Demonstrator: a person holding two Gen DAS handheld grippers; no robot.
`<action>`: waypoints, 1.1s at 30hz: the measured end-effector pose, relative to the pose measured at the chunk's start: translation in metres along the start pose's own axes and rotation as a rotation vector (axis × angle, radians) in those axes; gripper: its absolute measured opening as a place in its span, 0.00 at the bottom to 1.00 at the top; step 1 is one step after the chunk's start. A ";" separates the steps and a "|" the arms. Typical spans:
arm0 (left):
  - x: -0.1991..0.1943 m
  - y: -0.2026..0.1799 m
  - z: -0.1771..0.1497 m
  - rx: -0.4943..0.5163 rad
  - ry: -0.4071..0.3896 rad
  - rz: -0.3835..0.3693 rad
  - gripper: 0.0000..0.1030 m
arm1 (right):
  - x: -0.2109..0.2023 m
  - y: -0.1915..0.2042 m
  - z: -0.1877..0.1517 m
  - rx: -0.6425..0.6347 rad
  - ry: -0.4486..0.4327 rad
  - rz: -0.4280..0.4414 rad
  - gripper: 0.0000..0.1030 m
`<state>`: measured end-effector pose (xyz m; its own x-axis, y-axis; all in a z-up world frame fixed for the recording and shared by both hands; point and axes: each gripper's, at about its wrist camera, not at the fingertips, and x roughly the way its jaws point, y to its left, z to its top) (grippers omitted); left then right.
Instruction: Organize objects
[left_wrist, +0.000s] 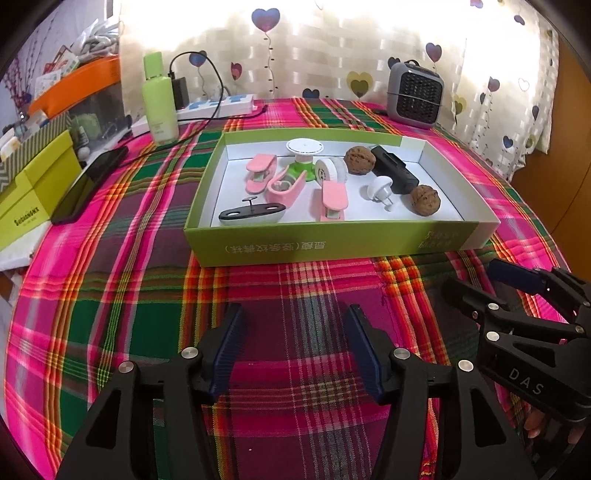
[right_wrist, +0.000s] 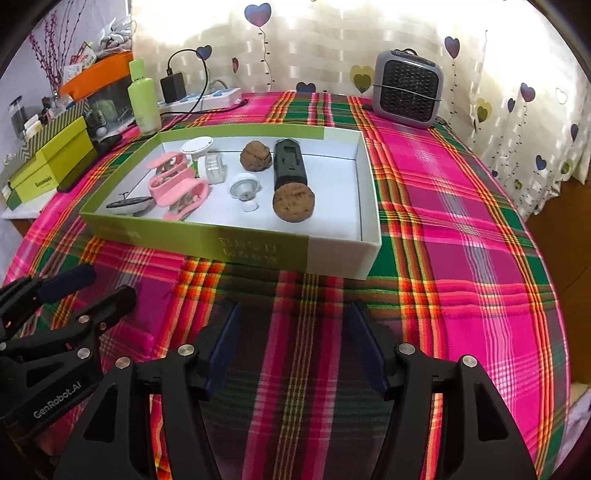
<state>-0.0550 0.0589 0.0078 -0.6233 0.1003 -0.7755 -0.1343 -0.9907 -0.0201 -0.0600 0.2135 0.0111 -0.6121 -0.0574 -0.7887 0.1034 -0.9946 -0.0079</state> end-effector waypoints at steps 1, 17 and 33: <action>0.000 0.000 0.000 -0.001 0.000 0.000 0.54 | 0.000 0.000 0.000 0.004 0.001 -0.003 0.65; 0.002 -0.003 0.000 0.016 0.005 0.007 0.59 | 0.002 -0.004 0.000 0.025 0.009 -0.017 0.70; 0.002 -0.002 0.000 0.015 0.005 0.006 0.59 | 0.002 -0.003 0.000 0.026 0.009 -0.017 0.72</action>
